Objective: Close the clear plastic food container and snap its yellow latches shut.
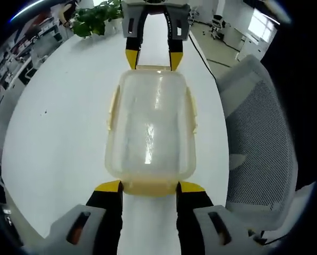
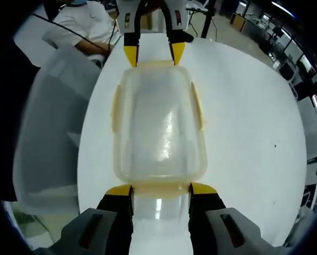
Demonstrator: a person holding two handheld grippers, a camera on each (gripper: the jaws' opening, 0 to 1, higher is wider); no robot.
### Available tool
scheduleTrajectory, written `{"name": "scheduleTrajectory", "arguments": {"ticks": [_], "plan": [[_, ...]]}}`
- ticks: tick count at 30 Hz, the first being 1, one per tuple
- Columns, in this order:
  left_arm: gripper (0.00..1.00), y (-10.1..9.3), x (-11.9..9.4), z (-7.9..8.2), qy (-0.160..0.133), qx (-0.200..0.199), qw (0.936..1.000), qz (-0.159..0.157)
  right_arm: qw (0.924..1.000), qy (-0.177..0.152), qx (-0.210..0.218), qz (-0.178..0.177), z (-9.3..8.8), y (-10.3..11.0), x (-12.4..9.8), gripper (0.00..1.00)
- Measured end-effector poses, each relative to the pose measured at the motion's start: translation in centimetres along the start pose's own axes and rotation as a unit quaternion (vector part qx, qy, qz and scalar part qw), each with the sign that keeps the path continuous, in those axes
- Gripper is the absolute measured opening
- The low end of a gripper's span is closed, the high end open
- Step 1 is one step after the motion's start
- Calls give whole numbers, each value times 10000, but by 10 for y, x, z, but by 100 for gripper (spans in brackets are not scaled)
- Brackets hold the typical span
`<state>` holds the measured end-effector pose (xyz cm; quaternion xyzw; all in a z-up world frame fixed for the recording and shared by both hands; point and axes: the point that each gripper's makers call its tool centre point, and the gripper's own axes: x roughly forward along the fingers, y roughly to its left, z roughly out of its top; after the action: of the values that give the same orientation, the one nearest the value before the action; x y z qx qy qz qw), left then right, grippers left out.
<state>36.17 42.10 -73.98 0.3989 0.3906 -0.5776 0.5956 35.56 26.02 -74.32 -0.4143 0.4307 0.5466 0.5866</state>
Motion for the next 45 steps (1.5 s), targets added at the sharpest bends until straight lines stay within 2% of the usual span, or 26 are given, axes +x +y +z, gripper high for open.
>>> {"name": "scheduleTrajectory", "arguments": {"ticks": [4, 10, 17, 23, 30, 45], "plan": [[38, -1, 4, 11, 47, 27, 10000, -9, 10000, -5, 14, -31, -11, 1, -5, 39], [38, -5, 11, 32, -42, 71, 10000, -27, 10000, 20, 77, -45, -34, 4, -11, 39], [38, -6, 17, 50, -49, 103, 9999, -25, 9999, 16, 98, -74, -50, 5, -19, 39], [38, -8, 23, 60, -38, 75, 10000, -39, 9999, -45, 88, -110, -60, 6, -24, 39], [38, -10, 27, 75, -61, 63, 10000, 11, 9999, 27, 33, -157, -74, 5, -32, 39], [38, -13, 39, 89, 11, 80, 10000, 53, 9998, -51, 49, -185, -91, 8, -35, 39]]}}
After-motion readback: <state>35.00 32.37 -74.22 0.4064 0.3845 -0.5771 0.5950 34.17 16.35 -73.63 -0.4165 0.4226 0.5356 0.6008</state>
